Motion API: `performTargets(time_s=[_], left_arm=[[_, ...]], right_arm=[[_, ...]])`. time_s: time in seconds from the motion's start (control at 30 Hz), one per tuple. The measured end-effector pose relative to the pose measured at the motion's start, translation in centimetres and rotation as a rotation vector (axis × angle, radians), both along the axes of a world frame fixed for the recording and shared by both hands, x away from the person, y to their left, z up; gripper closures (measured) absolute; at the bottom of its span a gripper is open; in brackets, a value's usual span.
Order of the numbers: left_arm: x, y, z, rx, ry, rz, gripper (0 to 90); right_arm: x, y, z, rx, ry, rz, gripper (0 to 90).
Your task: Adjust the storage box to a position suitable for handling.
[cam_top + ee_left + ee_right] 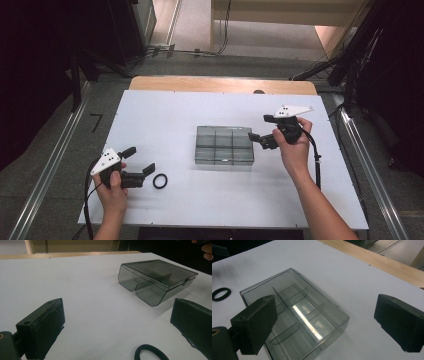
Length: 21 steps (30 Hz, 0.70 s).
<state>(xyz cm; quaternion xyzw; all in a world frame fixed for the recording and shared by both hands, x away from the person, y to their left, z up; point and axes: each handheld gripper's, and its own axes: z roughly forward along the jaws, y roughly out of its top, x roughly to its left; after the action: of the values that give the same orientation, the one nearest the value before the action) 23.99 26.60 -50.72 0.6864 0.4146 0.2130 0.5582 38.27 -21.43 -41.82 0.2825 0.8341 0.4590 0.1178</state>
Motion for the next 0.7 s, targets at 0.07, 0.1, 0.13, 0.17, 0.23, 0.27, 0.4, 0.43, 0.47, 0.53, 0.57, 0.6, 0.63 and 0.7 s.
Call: performTargets(time_s=[0.07,0.1,0.13,0.17,0.23,0.27,0.4,0.43,0.47,0.53,0.57,0.6,0.63,0.7], left_arm=[[0.0,0.0,0.0,0.001,0.001,0.0,0.0],[0.0,0.0,0.0,0.001,0.003,-0.001,0.0],[0.0,0.0,0.0,0.003,0.004,-0.002,0.0],[0.1,0.0,0.0,0.004,0.003,-0.005,0.0],[0.1,-0.1,0.0,0.003,0.003,-0.007,0.0],[0.1,-0.1,0.0,0.005,0.005,-0.009,0.0],[0.1,-0.2,0.0,0.014,0.006,-0.021,0.0],[0.1,-0.2,0.0,0.015,0.006,-0.023,0.0],[0.1,-0.2,0.0,0.015,0.007,-0.024,0.0],[0.1,-0.1,0.0,0.012,0.006,-0.027,0.0],[0.1,-0.2,0.0,0.009,0.005,-0.028,0.0],[0.1,-0.1,0.0,0.01,0.006,-0.029,0.0],[0.1,-0.1,0.0,0.013,0.01,-0.029,0.0],[0.2,-0.2,0.0,0.012,0.018,-0.026,0.0]], right_arm=[[0.4,0.4,0.1,-0.004,0.004,0.007,3.9],[0.6,0.6,0.1,-0.01,0.007,0.009,4.0],[0.8,0.9,0.1,-0.011,0.01,0.011,4.1],[1.0,1.0,0.1,-0.013,0.014,0.016,5.1],[1.5,1.4,0.0,-0.019,0.02,0.019,8.2],[1.9,1.7,-0.1,-0.026,0.022,0.013,11.5],[2.6,2.0,-0.3,-0.032,0.033,0.016,12.2],[2.8,2.2,-0.4,-0.039,0.035,0.012,12.5],[3.2,2.5,-0.5,-0.049,0.037,0.025,17.9],[3.4,2.7,-0.6,-0.053,0.042,0.034,19.3],[3.6,2.9,-0.6,-0.055,0.052,0.045,19.4],[3.9,3.3,-0.7,-0.062,0.054,0.052,21.2],[4.1,3.5,-0.7,-0.068,0.054,0.052,24.9],[4.2,3.8,-0.7,-0.073,0.059,0.044,28.5]])
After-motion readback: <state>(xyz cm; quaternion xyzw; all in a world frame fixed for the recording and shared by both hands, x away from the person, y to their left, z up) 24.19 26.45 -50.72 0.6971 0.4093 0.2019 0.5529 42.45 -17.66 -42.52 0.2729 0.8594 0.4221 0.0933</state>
